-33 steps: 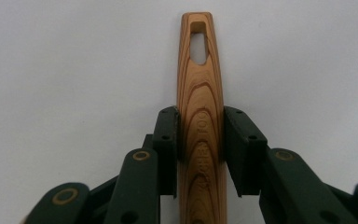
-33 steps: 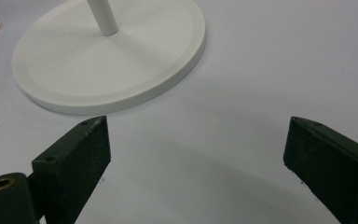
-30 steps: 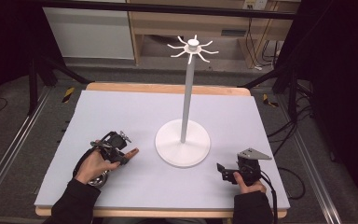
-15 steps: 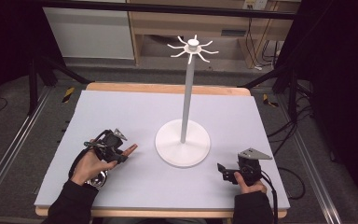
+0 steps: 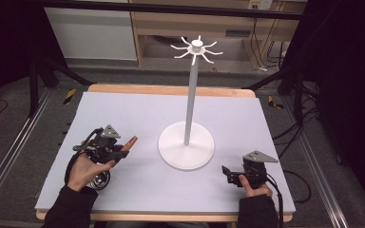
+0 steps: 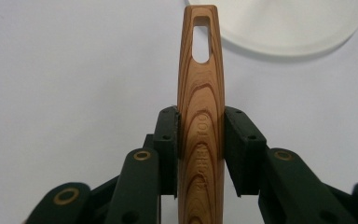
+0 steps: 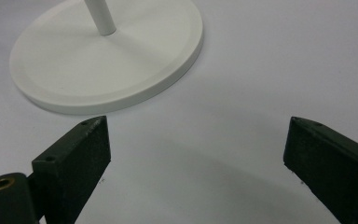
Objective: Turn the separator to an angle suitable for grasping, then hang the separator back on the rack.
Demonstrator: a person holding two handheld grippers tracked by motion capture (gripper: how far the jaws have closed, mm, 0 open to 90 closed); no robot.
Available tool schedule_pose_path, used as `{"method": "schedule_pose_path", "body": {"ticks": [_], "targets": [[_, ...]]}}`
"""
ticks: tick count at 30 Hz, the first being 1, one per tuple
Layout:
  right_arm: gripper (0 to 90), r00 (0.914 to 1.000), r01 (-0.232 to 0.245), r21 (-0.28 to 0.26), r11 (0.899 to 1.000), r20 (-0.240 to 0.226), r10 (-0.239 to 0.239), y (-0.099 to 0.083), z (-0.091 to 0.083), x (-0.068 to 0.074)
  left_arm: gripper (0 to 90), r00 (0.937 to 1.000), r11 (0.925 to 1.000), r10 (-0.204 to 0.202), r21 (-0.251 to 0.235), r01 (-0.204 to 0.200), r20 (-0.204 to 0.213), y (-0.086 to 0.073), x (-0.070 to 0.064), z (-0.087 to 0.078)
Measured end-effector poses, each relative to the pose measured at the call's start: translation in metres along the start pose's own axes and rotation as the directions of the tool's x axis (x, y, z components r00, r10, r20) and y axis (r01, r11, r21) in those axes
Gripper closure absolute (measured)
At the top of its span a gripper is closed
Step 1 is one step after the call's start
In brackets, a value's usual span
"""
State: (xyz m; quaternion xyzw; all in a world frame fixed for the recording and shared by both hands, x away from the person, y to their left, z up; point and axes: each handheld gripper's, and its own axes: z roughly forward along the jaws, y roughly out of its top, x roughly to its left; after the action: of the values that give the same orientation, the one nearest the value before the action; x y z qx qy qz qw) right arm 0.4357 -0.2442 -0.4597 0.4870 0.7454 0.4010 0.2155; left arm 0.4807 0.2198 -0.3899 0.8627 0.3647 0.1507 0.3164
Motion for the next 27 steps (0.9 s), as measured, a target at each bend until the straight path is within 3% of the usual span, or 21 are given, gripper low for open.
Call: {"method": "schedule_pose_path", "body": {"ticks": [1, 2, 3, 4, 5, 7, 8, 9, 17, 20, 24, 26, 27], "targets": [[7.7, 1.0, 0.0, 0.0, 1.0, 0.0, 0.0, 0.0, 0.0, 0.0, 67.4, 1.0, 1.0, 0.0, 0.0, 0.0, 0.0, 0.0, 0.0, 0.0], [7.8, 1.0, 0.0, 0.0, 1.0, 0.003, 0.0, 0.0, -0.001, 0.0, 67.4, 0.9999, 0.9982, -0.013, -0.058, 0.013, -0.011, 0.0, 0.0, -0.005], [7.8, 1.0, 0.0, 0.0, 1.0, 0.003, 0.0, 0.0, -0.001, 0.0, 67.4, 0.9999, 0.9982, -0.013, -0.058, 0.013, -0.011, 0.0, 0.0, -0.005], [7.7, 1.0, -0.001, -0.003, 1.0, 0.002, 0.001, 0.0, -0.001, 0.0, 67.4, 0.9994, 0.9919, -0.029, -0.124, 0.027, -0.018, 0.0, 0.0, -0.01], [7.7, 1.0, -0.001, -0.003, 1.0, 0.002, 0.001, 0.0, -0.001, 0.0, 67.4, 0.9994, 0.9919, -0.029, -0.124, 0.027, -0.018, 0.0, 0.0, -0.01], [7.7, 1.0, -0.002, -0.008, 1.0, 0.003, 0.002, 0.0, -0.001, 0.0, 67.4, 0.9987, 0.9835, -0.047, -0.176, 0.042, -0.022, 0.0, -0.001, -0.014], [7.7, 1.0, -0.003, -0.012, 1.0, 0.004, 0.003, 0.001, -0.002, 0.0, 67.4, 0.9985, 0.9756, -0.048, -0.216, 0.041, -0.027, 0.0, -0.003, -0.017], [7.7, 1.0, -0.003, -0.012, 1.0, 0.004, 0.003, 0.001, -0.002, 0.0, 67.3, 0.9985, 0.9756, -0.048, -0.216, 0.041, -0.027, 0.0, -0.003, -0.017], [7.7, 1.0, -0.005, -0.011, 1.0, 0.006, 0.005, 0.001, -0.002, -0.001, 67.3, 0.9969, 0.9365, -0.072, -0.346, 0.057, -0.031, 0.0, -0.009, -0.026], [7.7, 0.9999, -0.008, -0.01, 1.0, 0.008, 0.008, 0.0, -0.002, -0.001, 67.3, 0.9962, 0.9257, -0.084, -0.372, 0.07, -0.023, 0.002, -0.011, -0.027], [7.6, 1.0, -0.005, -0.018, 1.0, 0.004, 0.005, 0.0, -0.003, -0.001, 67.3, 0.9957, 0.9177, -0.086, -0.392, 0.067, -0.032, 0.005, -0.014, -0.029], [7.7, 1.0, -0.007, -0.017, 1.0, 0.004, 0.007, 0.0, -0.003, -0.002, 67.3, 0.9953, 0.909, -0.092, -0.411, 0.07, -0.033, 0.007, -0.015, -0.032], [7.7, 1.0, -0.009, -0.019, 1.0, 0.001, 0.009, 0.0, -0.003, -0.002, 67.3, 0.9948, 0.8998, -0.097, -0.43, 0.073, -0.033, 0.008, -0.015, -0.034]]}}
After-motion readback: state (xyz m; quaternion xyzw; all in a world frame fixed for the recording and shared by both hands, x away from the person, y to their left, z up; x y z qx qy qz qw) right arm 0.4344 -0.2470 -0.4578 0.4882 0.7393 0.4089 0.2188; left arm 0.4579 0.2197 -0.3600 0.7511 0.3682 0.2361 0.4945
